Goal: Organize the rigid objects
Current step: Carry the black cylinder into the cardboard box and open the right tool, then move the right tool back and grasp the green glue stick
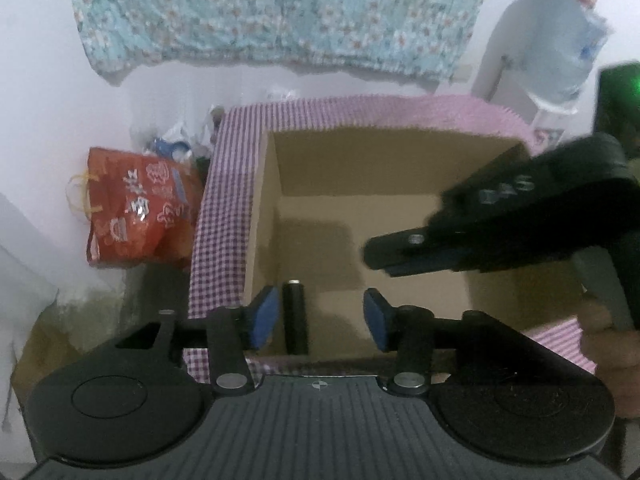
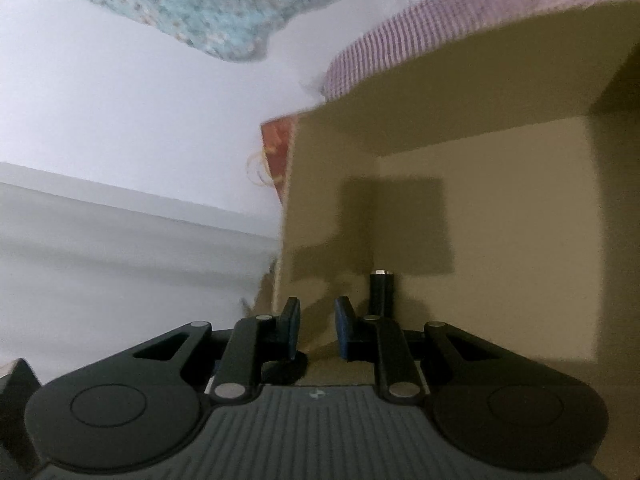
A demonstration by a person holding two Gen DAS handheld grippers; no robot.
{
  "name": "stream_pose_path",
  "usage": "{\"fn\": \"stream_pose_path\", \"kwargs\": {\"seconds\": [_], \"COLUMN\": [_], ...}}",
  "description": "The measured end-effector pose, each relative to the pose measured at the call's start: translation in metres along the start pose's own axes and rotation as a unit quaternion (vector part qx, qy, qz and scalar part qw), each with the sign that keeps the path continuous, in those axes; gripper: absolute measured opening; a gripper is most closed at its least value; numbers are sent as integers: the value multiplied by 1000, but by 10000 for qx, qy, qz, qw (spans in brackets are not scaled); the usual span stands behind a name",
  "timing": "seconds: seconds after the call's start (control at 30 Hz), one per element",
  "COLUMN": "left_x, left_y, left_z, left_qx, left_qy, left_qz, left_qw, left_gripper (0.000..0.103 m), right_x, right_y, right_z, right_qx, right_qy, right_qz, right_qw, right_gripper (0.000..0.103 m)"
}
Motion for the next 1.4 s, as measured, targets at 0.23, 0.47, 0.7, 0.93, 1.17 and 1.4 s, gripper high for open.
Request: {"fn": "stream_pose_path", "kwargs": {"seconds": [0.23,0.47,0.7,0.93,1.17,1.4], "left_x": [-57,-75,-56,-23,1,14], "left_y": [25,65,104,135,160,175], "left_z": [5,33,64,90,103,101], "left_qx": [2,1,243,528,705,843], "left_qy": [542,639,456,115,-50,-25], "left_qz": [148,483,791,968,1126,1257], "left_qw": [9984,9968,9955,9938,9911,9885], "left_gripper": [62,65,68,68,68,65], "right_x": [-84,-137,-126,-113,-109,-95], "right_y": [7,51,105,151,180,195], "right_z": [43,100,140,157,155,145], "right_qx": [-278,-451,35,360,596,784], "right_qy": [606,1344,1534,1477,1422,1328], "right_qz": [-424,-433,-142,249,438,421], "right_qw": [9969,9889,9881,9881,9871,9871], "right_gripper": [22,25,31,31,31,31]}}
Point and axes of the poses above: each gripper's, at about its wrist camera, not at the fingertips, and x roughly the way its jaws point, y to its right, z to its underside, the point moved 9 cm from there along x, roughly the way its jaws point, and after that the axes turned 15 degrees about x, right-handed, at the moved point
